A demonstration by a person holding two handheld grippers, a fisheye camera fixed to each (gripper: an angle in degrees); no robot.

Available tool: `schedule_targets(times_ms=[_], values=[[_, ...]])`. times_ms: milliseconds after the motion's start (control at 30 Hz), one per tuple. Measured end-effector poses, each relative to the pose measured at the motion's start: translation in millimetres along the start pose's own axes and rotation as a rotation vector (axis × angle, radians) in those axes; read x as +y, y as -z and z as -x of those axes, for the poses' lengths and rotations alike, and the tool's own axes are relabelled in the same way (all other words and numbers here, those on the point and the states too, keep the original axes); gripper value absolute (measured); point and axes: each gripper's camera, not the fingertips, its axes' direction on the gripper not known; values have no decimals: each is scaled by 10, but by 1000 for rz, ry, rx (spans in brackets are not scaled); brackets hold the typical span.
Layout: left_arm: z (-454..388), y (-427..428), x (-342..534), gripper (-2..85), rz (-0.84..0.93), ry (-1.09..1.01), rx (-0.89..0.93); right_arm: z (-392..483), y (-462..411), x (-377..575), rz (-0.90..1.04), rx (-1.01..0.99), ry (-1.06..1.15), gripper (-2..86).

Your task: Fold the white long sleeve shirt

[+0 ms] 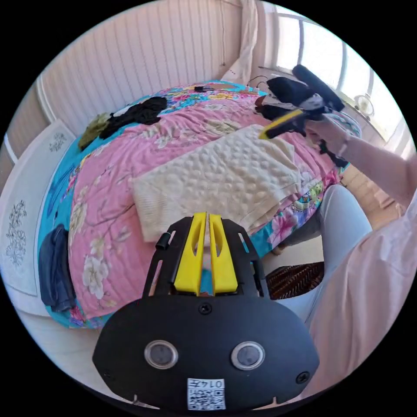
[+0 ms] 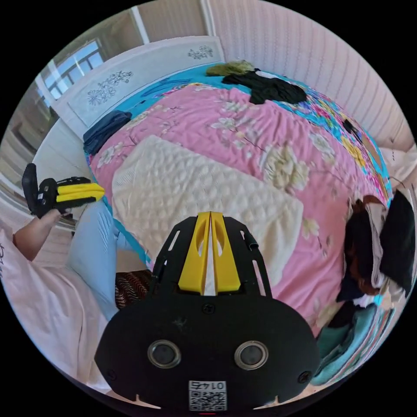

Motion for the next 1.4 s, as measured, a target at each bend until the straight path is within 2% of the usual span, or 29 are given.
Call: schedule_targets(times_ms=[100,167,233,267,333,433,467,533,600,633,667,833,900,1000,1067,1200,1233,1400], values=[[-494,-412,-345,-9,11,-86,75,249,-356,-534,89,22,126,-4],[-715,-713,-472,-10,24,-86,74,350,-658,-784,156,108,177,-4],[-815,-1040,-476,-10,96,-85,107,362,-970,-892,270,115,181,-4],[-857,-1127,-436,-10,61,-84,110,353,-1128,-919,298,112,156,-5],[-906,-1153,-443,-10,49,-105,114,375,-1191,-931,247,154,134,-5],[-951,-1144,-548,-10,88,-135,150,529,-1252,-1000,317,232,235,-6],[-961,-1078,-581,-10,77,-139,163,567,-1194,-1056,356,229,286,-6],[-967,-977,-611,-10,22,-115,166,545,-1023,-1128,314,201,280,-6],[-1004,-1069,-638,-10,41,-108,172,446,-985,-1181,280,163,225,-6],[-1061,-1253,-641,-10,110,-124,168,378,-1114,-1184,322,144,200,-6],[-1093,-1322,-619,-10,76,-129,161,324,-1269,-1145,343,141,176,-5],[-1078,-1346,-753,-10,113,-122,185,183,-1253,-976,205,164,35,-5],[-1005,-1261,-781,-10,101,-97,199,75,-1054,-831,130,109,-11,-4],[-770,-1002,-795,-9,28,-34,226,-185,-485,-255,-105,21,-159,-2],[-499,-812,-853,-7,-24,44,195,-409,-83,457,-253,28,-300,4],[-124,-625,-1154,10,-104,86,180,-733,78,1462,-261,-5,-553,40],[-44,-598,-1305,22,-137,81,177,-803,47,1711,-241,-39,-620,72],[-54,-829,-2101,51,-166,0,161,-901,-180,2190,-232,-186,-718,109]])
